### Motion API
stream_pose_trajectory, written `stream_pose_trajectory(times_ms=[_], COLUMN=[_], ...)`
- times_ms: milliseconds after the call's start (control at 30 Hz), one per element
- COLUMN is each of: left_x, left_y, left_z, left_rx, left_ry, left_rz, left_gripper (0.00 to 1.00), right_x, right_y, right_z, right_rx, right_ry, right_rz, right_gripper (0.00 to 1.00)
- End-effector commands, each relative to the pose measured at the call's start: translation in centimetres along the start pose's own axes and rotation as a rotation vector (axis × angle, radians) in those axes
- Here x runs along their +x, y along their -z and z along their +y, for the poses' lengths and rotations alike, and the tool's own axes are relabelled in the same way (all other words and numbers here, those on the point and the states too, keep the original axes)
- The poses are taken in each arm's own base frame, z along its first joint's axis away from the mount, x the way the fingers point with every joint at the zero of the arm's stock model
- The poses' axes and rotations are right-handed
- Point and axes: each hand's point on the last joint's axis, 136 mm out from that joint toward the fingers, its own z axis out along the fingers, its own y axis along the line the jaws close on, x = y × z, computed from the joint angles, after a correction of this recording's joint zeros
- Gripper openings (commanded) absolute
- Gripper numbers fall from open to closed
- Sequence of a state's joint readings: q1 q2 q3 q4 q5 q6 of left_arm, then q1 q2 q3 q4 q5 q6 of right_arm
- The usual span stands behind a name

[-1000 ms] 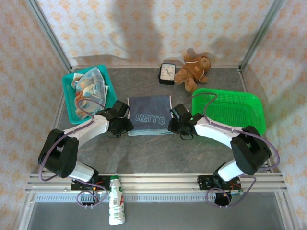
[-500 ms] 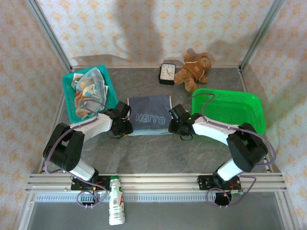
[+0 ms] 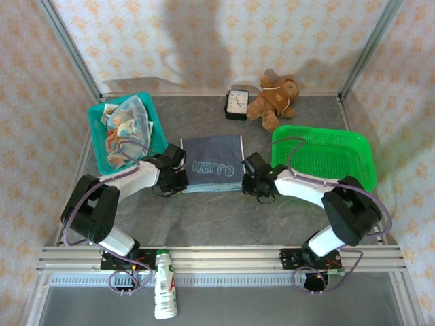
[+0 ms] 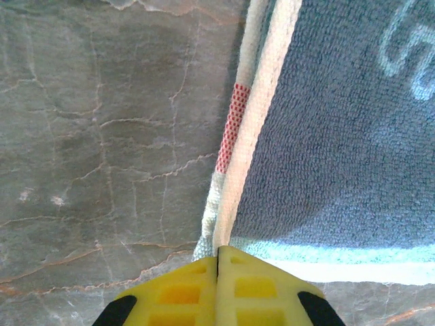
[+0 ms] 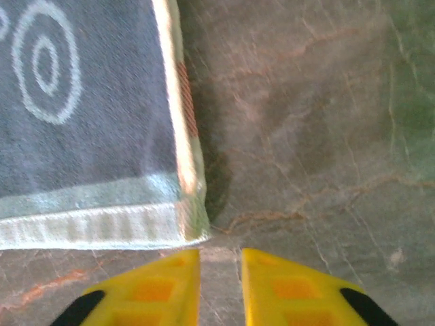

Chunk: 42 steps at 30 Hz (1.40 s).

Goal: Fold and stack the towels

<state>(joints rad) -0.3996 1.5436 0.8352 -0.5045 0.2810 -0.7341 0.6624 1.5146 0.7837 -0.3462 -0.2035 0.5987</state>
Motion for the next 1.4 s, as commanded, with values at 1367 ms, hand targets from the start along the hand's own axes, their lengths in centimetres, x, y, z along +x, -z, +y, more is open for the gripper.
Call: stream_pose_trajectory(times_ms=[1367], left_x=[0.5], left_y=[0.2], left_z=[1.8], left_rx=[-0.055], left_ry=[-0.002], left_rz=[-0.01], left_gripper=[0.0], right_x=[-0.7], right_y=[-0.7], right_z=[-0.1], right_rx=[-0.002], right_ry=[-0.036], right_rz=[-0.039], right_gripper=[0.05])
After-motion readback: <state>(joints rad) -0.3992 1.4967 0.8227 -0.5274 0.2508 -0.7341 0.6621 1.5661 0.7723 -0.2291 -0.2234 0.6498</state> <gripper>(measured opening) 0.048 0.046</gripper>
